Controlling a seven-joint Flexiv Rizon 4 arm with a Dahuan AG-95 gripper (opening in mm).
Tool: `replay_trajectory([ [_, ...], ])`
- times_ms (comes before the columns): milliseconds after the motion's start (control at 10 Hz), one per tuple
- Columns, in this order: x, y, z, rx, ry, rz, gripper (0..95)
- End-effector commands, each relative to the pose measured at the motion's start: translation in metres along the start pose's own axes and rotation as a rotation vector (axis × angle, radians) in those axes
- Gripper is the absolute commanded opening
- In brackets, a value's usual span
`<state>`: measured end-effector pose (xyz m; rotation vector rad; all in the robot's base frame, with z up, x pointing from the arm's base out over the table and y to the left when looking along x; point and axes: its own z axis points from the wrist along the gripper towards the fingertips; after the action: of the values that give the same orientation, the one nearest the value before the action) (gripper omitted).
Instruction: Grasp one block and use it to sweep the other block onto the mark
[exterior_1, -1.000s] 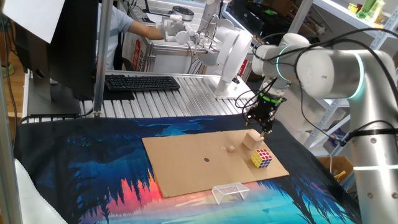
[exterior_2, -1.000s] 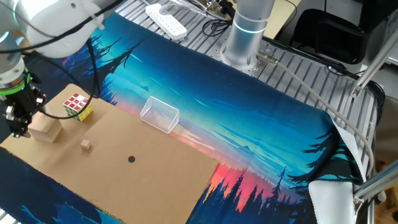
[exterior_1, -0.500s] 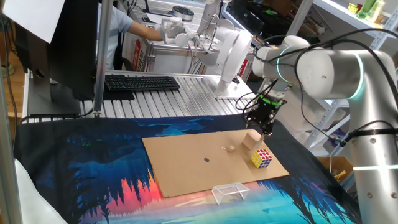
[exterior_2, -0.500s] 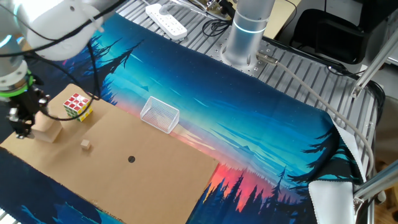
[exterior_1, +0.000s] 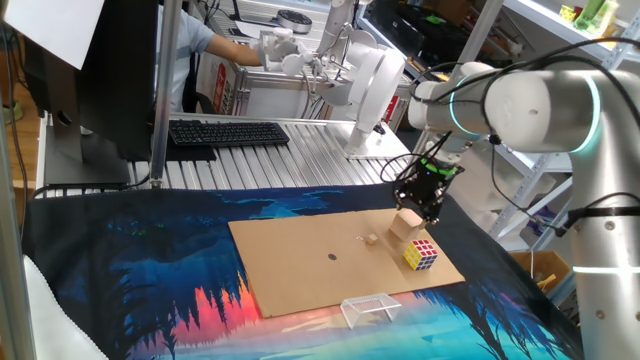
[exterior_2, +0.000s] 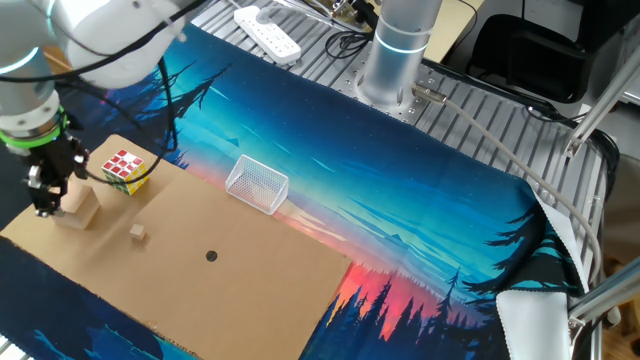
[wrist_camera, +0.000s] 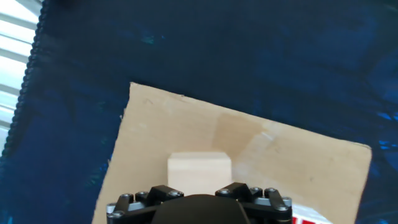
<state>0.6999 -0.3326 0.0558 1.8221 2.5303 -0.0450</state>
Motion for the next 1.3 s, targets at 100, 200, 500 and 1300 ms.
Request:
replay_trajectory([
  [100, 0.002, -0.002, 0.0, -0.007, -0.009, -0.001, 76.0],
  [200, 0.002, -0.002, 0.002, -0.008, -0.01, -0.003, 76.0],
  [500, -0.001, -0.005, 0.008, -0.014, -0.016, -0.032, 57.0],
  [1300, -0.002, -0.005, 0.01, -0.014, -0.024, -0.064, 0.0],
])
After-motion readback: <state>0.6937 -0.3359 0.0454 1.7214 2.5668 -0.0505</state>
